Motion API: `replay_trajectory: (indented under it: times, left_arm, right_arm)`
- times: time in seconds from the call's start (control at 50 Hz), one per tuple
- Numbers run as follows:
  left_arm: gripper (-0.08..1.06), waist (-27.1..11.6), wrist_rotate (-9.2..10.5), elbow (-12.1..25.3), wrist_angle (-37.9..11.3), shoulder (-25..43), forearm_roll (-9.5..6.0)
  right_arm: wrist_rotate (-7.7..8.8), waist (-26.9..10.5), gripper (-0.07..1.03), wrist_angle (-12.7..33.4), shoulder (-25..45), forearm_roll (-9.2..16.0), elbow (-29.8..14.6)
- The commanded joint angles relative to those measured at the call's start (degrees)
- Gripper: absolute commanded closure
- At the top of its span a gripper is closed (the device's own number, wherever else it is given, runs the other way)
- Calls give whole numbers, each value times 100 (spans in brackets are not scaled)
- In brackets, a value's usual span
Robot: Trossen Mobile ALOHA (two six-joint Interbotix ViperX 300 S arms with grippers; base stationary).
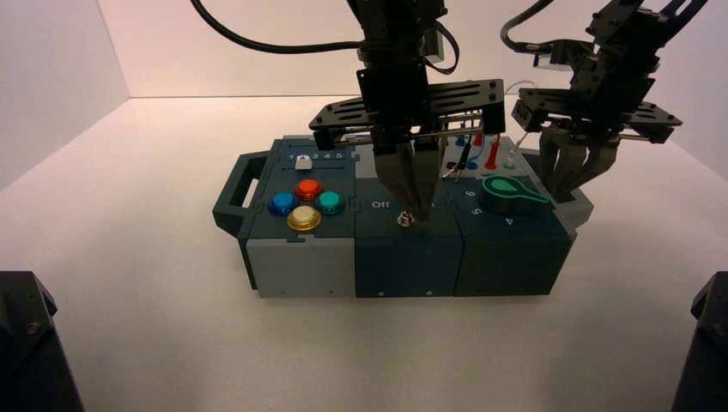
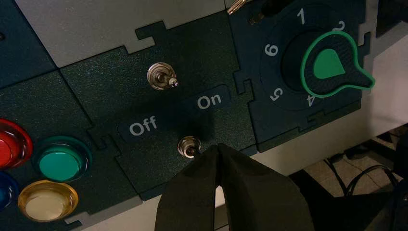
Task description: Flip the bottom switch off with the left gripper.
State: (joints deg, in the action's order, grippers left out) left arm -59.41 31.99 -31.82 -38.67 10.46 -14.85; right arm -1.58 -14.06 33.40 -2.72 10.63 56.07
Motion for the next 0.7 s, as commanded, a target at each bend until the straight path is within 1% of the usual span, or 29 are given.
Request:
replay_trajectory:
  times: [0.02,0.18,0.46,0.7]
  left_arm:
    - [101,97,26,-97,-26,-185,35]
    - [101,114,26,-167,-26,-290,44]
    - [101,193,18,-396,9,-606,62]
    - [101,202,-35,-431,44,-1020,105]
  right_arm:
    - [53,0,99,-70,149,-44,18]
    - [53,0,98,-70,167,-35,9]
    - [62,0,99,-70,158,-44,9]
    - [62,0,99,-44,-53,-44,35]
